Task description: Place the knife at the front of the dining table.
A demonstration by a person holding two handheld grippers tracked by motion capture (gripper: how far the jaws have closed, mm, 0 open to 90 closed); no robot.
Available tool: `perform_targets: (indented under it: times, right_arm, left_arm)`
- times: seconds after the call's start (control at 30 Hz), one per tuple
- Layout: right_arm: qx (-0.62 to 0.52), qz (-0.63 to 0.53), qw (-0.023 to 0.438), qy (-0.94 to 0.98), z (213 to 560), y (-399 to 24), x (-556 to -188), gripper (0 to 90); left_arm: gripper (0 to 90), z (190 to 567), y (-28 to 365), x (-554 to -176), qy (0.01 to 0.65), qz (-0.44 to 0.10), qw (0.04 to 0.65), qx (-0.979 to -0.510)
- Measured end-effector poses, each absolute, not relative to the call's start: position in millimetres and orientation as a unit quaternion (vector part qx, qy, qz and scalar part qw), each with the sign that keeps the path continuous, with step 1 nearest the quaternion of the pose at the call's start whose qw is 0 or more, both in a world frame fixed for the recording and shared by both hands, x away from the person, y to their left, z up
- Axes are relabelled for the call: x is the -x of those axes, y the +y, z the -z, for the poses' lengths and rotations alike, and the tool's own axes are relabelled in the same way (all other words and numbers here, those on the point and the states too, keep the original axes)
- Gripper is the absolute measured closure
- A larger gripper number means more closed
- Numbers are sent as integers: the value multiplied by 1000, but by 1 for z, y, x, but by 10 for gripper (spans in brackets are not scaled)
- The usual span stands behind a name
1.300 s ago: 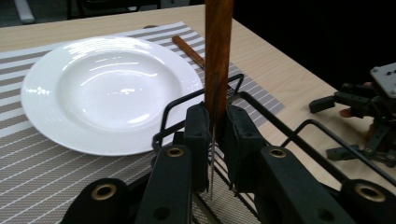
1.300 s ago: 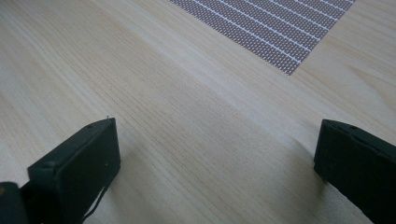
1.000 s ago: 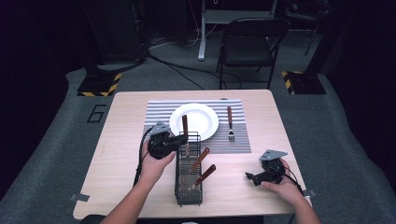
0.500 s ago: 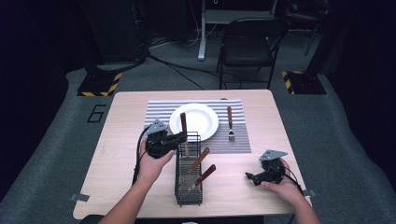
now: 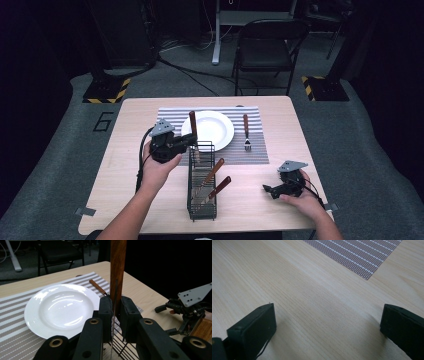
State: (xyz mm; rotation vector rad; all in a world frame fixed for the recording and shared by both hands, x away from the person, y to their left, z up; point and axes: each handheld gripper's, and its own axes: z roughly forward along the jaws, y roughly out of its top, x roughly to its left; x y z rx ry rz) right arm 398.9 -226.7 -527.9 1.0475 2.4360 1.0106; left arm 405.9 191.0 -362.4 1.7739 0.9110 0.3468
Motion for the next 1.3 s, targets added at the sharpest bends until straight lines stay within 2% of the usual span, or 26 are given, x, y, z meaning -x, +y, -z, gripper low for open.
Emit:
perform_targets:
  times: [0.57,1.3]
  right_arm:
    - [-365,-352,151,849,528,-227,-399,0]
    - [-365,-352,151,848,528,-227,-399,0]
  left_arm:
    - [804,330,193,-407,367,-167,532,-745]
    - [805,316,236,-409,394,-197,533,-722]
